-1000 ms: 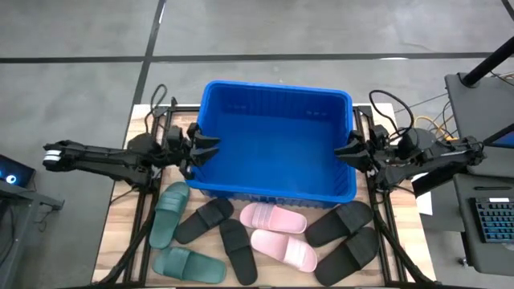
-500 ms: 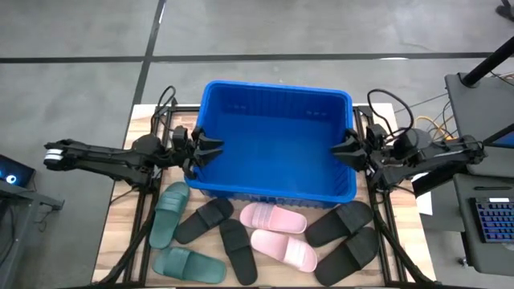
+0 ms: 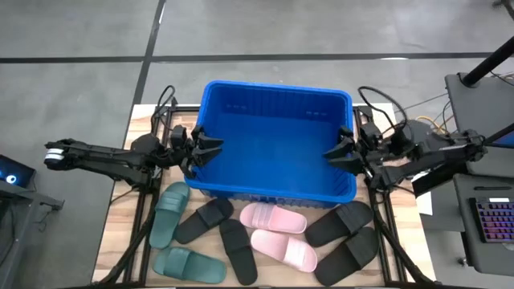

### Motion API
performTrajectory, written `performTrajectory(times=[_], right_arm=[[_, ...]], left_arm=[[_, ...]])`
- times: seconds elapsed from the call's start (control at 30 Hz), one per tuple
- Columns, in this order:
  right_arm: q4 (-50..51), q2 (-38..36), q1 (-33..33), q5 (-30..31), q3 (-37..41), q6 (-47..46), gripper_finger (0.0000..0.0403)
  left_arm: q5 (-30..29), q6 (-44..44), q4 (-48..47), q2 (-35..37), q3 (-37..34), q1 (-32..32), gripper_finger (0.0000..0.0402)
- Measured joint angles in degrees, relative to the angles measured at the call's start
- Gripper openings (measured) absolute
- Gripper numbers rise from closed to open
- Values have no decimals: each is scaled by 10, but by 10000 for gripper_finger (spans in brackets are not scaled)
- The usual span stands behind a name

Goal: Pick and place slides into bin
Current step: Put the top right black slide into the blue bin

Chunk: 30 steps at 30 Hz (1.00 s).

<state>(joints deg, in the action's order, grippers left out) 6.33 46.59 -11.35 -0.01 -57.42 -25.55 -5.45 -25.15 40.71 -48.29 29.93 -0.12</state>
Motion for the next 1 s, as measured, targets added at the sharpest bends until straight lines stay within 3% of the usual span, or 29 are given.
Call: performTrajectory(times=[0.17,0.47,1.0], right_arm=[[155,49,0,13,-105,-7,125],[282,125,-8,11,-224,-10,125],[437,116,-46,11,-257,-81,125]], left_arm=[[0,0,2,6,-2,0,153],[-1,0,2,9,-6,0,153],[-9,0,8,-4,-7,0,153]])
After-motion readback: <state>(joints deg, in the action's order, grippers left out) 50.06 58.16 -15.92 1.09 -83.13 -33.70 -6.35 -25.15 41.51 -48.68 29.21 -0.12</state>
